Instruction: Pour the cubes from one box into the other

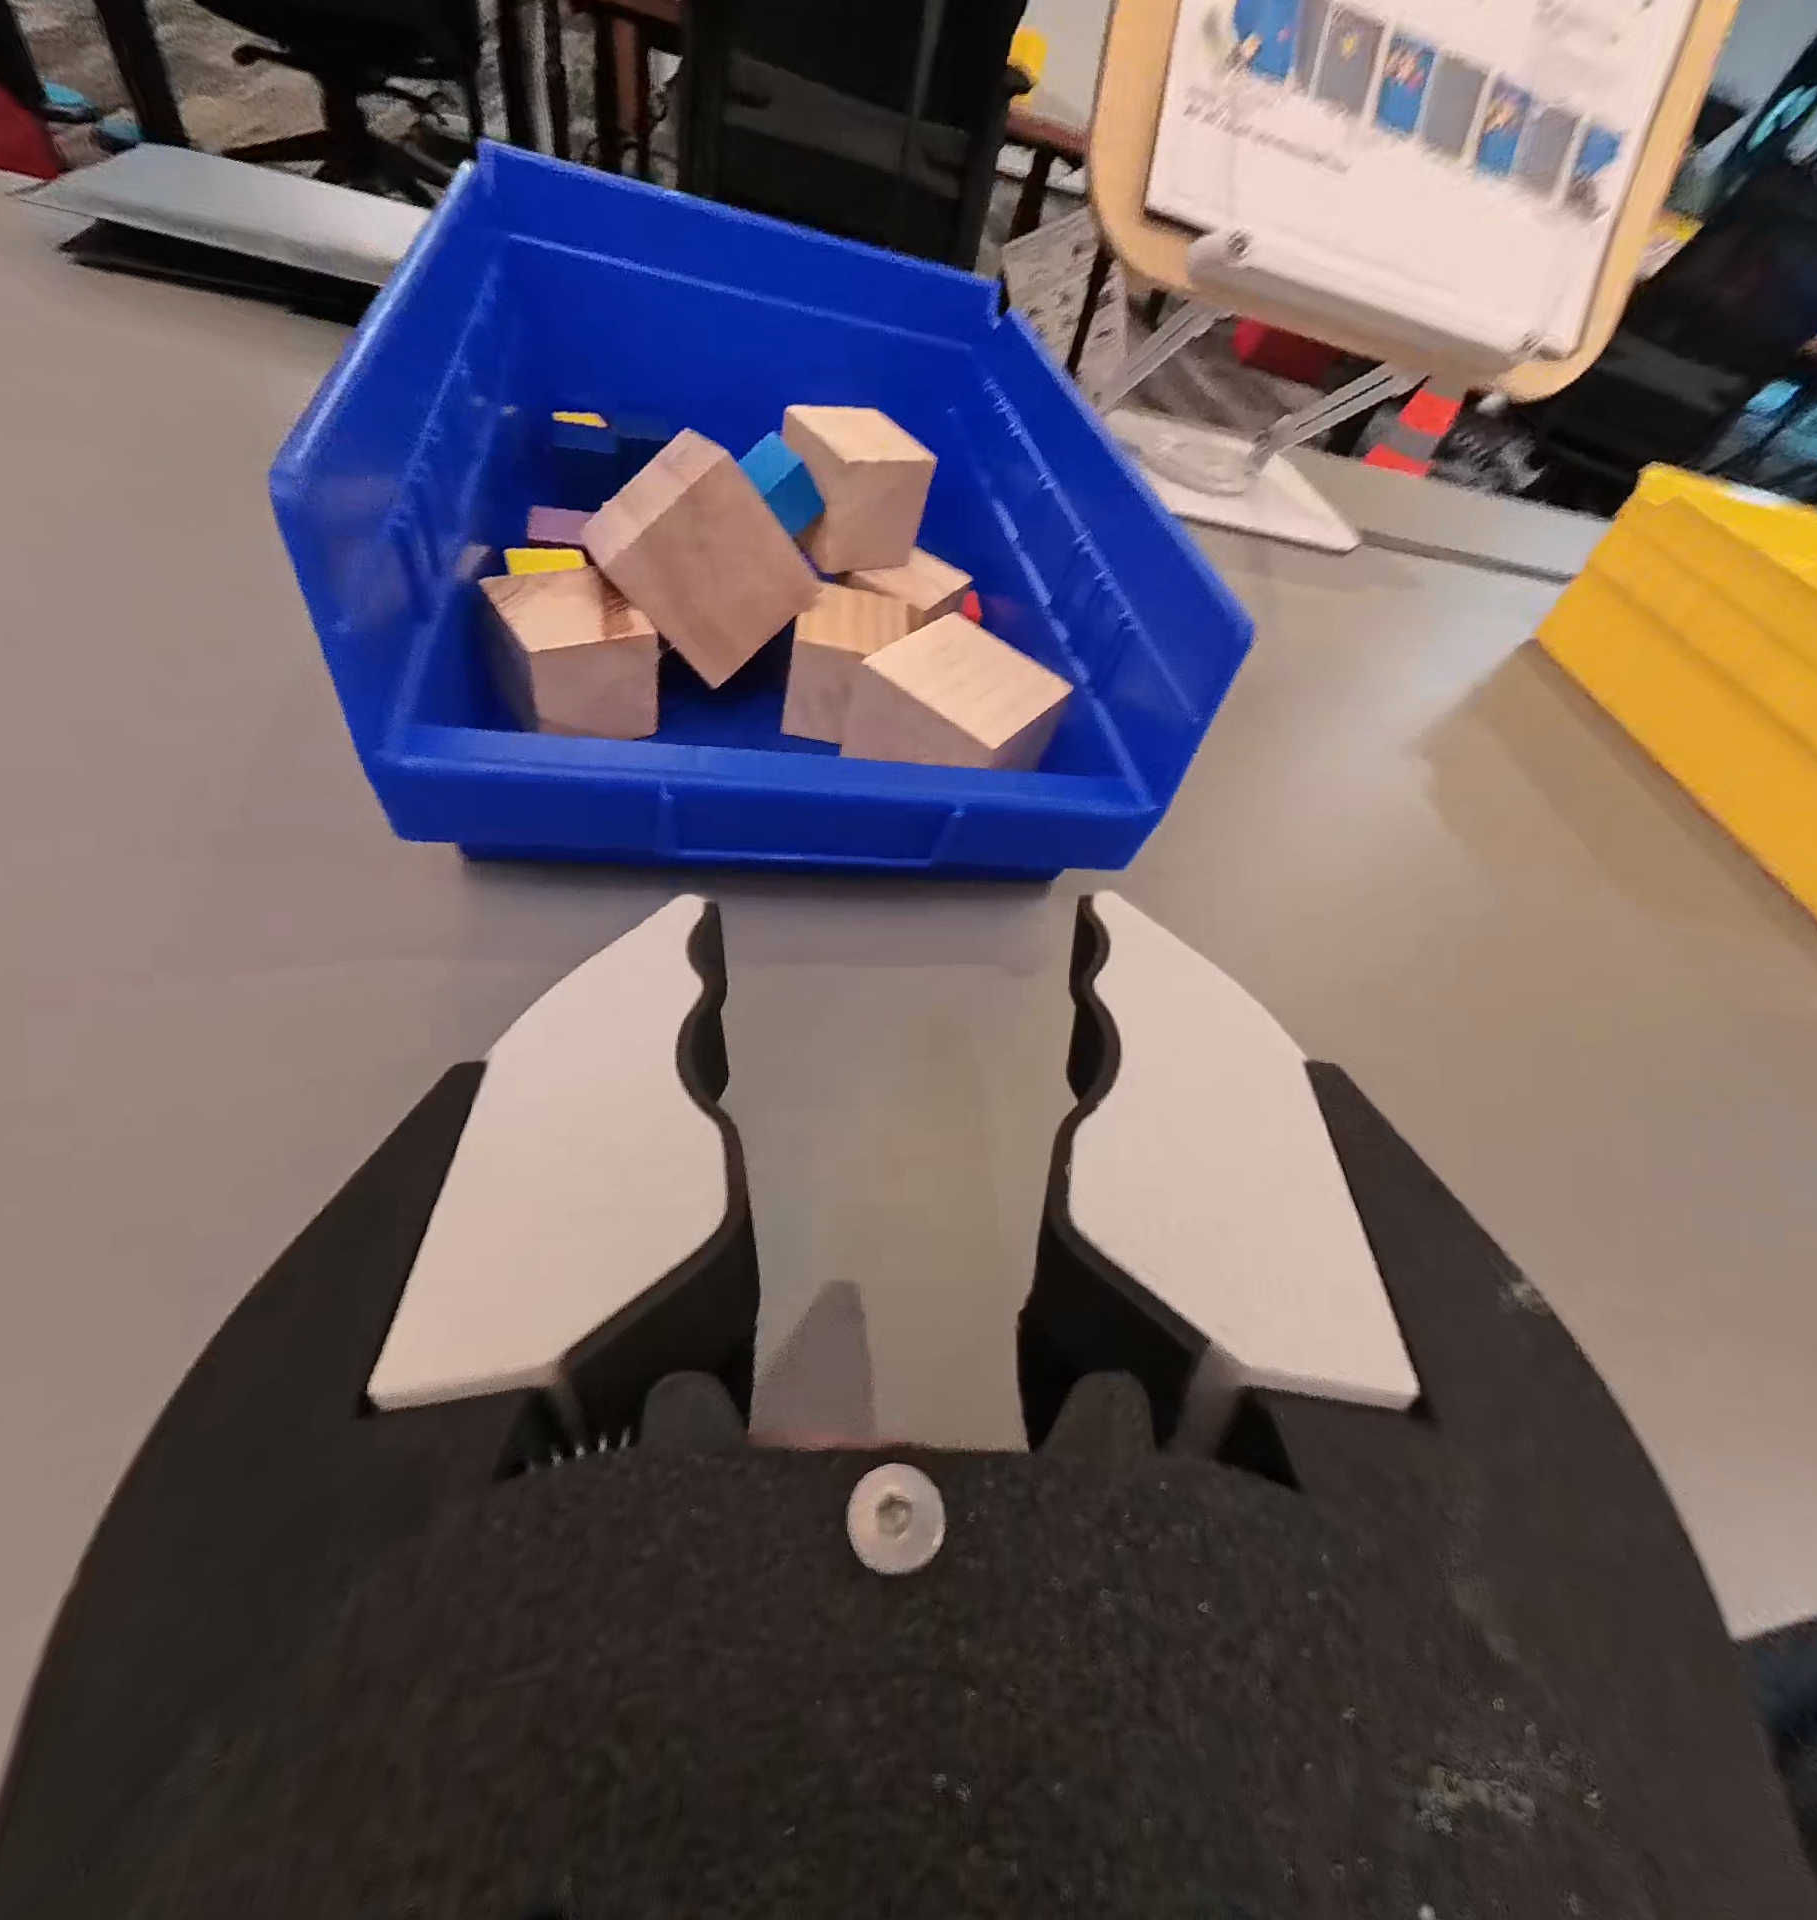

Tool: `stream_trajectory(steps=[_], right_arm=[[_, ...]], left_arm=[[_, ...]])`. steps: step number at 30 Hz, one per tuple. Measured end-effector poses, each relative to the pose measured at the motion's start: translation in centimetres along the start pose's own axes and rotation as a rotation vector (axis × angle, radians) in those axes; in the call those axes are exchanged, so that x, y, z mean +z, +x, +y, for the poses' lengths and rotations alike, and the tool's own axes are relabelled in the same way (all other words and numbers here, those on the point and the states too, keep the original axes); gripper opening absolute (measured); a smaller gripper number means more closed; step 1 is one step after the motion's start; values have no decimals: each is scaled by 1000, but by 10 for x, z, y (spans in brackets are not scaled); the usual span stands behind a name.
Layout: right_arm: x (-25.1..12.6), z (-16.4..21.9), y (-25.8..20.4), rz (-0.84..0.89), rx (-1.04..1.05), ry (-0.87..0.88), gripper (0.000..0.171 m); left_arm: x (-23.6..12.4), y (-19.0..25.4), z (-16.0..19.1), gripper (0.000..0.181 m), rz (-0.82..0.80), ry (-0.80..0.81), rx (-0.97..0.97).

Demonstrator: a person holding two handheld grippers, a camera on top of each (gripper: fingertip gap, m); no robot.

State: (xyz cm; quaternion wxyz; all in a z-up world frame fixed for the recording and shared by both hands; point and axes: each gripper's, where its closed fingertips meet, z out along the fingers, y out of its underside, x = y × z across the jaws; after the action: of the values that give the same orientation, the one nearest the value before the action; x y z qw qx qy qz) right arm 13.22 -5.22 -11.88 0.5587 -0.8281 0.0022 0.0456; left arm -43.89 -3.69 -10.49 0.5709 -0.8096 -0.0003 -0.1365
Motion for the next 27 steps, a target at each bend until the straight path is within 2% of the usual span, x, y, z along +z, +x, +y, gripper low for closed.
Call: stream_trajectory(steps=[7,27], right_arm=[[-3,-1,2,-23,45,14,51],[2,5,-4,-37,34,-18,49]], left_arm=[[2,18,4,63,30,-12,71],[3,14,7,59,19,-31,102]])
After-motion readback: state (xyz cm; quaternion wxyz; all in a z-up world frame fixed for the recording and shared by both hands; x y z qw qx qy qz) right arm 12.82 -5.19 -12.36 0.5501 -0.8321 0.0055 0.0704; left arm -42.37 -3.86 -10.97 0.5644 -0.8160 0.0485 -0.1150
